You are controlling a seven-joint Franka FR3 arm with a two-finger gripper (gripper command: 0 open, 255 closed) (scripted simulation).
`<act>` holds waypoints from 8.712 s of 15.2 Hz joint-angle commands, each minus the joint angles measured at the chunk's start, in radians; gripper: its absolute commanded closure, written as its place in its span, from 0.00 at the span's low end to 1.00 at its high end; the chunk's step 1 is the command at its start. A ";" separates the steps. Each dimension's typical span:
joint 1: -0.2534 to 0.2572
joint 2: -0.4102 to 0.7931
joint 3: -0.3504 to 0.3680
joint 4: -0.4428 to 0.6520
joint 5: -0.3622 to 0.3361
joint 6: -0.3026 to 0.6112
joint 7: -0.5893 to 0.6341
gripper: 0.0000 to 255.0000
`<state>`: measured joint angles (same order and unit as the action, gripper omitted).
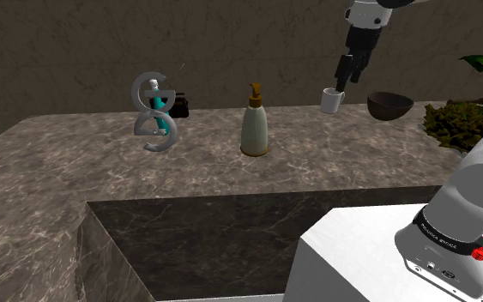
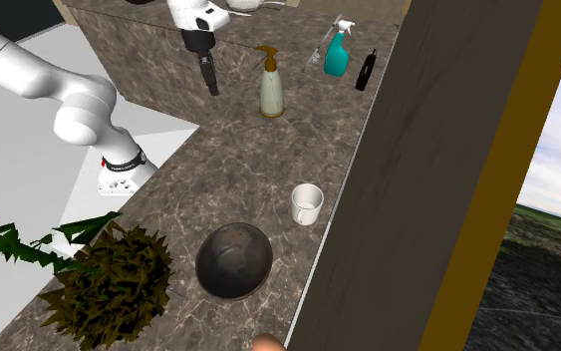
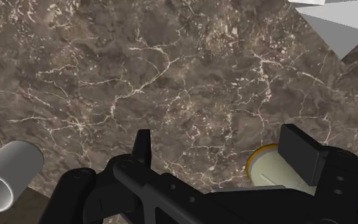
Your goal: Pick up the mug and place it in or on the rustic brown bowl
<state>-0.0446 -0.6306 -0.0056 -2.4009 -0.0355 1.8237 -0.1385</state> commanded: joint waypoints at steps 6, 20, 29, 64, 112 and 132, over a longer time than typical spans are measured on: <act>-0.047 0.202 -0.086 0.062 -0.037 0.146 -0.080 0.00; -0.123 0.678 -0.225 0.371 0.020 0.315 -0.259 0.00; -0.201 0.977 -0.251 0.648 0.111 0.328 -0.360 0.00; -0.202 0.967 -0.253 0.682 0.108 0.285 -0.359 1.00; -0.404 0.640 -0.438 0.554 0.045 0.099 -0.730 1.00; -0.407 0.677 -0.440 0.419 0.064 0.268 -0.744 1.00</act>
<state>-0.4511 0.0462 -0.4452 -1.9820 0.0282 2.0910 -0.8821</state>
